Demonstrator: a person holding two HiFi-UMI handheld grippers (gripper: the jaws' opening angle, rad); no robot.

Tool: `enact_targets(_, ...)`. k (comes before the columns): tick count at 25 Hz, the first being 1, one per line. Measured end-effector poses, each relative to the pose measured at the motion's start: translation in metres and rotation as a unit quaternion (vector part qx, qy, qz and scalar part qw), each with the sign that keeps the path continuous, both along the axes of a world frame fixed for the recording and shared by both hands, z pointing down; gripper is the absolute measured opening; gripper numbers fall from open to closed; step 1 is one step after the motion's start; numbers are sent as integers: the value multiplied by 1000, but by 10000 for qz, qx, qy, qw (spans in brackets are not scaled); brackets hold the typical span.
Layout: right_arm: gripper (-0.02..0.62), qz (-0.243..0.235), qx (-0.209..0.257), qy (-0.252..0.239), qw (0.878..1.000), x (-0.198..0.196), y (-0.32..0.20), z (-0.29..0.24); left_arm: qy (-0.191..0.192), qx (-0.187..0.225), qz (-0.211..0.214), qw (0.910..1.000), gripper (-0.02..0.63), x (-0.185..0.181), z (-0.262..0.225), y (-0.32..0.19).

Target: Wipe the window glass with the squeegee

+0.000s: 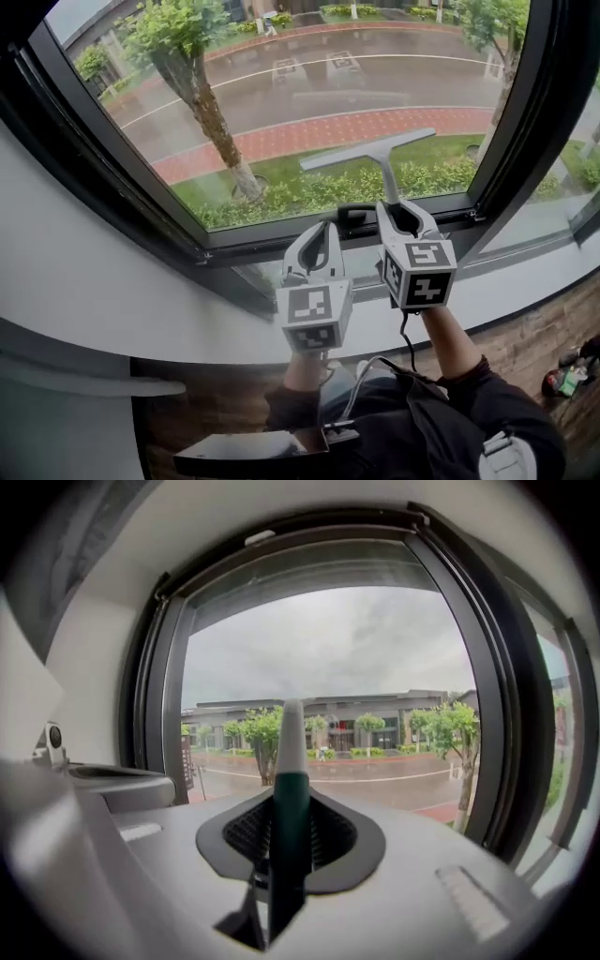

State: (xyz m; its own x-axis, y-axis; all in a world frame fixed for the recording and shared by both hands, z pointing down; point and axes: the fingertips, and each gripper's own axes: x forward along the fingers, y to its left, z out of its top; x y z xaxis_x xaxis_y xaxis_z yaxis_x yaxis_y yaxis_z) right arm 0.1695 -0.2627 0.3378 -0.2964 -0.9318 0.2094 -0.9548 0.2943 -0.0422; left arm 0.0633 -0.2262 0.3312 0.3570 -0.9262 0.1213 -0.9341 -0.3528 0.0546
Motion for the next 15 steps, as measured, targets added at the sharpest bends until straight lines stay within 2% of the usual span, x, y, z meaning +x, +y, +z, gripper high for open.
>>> enact_targets(7,67,-193,964,-85,9951,-47,-2,-96,60,572,-488,9972,0,-47,-61,5)
enact_targets(15,67,-83,1811,-225,9832,-115,-8,-208,112,1126,-549,9921,0,-115,-128,0)
